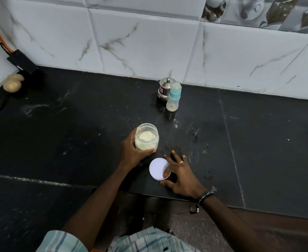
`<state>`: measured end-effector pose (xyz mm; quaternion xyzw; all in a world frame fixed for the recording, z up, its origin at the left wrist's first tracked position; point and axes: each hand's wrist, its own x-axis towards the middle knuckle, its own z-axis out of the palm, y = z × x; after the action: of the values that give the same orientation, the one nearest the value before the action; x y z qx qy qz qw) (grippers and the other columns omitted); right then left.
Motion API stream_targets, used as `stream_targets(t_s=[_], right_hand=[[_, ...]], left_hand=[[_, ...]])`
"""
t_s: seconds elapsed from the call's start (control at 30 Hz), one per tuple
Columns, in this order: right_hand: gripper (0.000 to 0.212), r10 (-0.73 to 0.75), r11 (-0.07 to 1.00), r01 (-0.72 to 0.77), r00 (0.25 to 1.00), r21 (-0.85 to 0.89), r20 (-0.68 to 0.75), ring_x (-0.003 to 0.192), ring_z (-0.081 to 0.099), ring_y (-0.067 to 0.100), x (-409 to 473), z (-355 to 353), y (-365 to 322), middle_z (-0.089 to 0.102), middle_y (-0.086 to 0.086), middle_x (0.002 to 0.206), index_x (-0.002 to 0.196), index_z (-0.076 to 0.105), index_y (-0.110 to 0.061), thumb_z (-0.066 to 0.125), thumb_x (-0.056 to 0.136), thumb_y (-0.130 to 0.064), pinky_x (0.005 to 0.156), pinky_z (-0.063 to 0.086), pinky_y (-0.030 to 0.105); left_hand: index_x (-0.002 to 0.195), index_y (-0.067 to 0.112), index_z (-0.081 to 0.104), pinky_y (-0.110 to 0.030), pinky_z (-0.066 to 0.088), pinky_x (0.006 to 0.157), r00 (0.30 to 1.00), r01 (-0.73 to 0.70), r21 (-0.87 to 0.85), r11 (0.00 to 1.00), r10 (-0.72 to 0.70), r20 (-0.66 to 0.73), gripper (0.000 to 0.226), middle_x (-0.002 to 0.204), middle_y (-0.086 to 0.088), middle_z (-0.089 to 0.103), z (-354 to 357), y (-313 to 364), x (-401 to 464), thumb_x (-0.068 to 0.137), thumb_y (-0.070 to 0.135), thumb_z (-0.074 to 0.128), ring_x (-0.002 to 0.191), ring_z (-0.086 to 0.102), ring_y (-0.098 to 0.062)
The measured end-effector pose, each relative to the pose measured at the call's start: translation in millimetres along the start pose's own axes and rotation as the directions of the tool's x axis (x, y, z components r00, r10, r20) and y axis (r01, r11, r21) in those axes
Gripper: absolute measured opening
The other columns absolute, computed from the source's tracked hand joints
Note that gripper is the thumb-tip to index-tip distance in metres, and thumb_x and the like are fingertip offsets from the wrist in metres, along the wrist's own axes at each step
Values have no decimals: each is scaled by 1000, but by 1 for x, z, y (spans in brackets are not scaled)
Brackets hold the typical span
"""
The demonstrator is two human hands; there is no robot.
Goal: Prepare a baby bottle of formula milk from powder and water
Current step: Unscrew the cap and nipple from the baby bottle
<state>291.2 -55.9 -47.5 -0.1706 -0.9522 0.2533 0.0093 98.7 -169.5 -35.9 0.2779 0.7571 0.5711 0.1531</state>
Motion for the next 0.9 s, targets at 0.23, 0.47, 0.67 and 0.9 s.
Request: stream_targets(t_s=[0.23,0.47,0.67,0.9], right_hand=[[40,115,956,-65,980,286,-164,143,38,22,13,-15,-2,60,9,138,92,71,-22,64,79,-59,121,18,43],[13,365,913,-185,767,363,-528,67,64,12,77,-64,15,67,-7,76,83,65,-19,71,86,-30,69,56,41],[54,475,872,-355,779,337,-410,104,61,27,165,-106,39,62,10,116,121,52,-11,78,79,-34,90,53,46],[70,542,837,-451,763,311,-352,119,56,35,222,-126,52,58,18,128,125,46,-3,83,74,-33,93,48,43]], left_hand=[[131,17,58,-40,53,97,1000,-5,-20,1000,5,-9,91,123,3,67,1,-2,0,49,21,98,115,63,-11],[133,18,56,-39,53,97,1000,1,-21,1000,-1,0,93,125,4,67,3,-6,0,50,22,98,116,62,-10],[135,21,55,-35,52,98,1000,3,-13,1000,-3,4,93,127,8,65,3,-6,-2,52,23,97,117,60,-5],[136,19,54,-38,51,100,1000,13,-32,999,-13,0,96,128,6,65,3,-6,-2,51,23,97,119,60,-9]])
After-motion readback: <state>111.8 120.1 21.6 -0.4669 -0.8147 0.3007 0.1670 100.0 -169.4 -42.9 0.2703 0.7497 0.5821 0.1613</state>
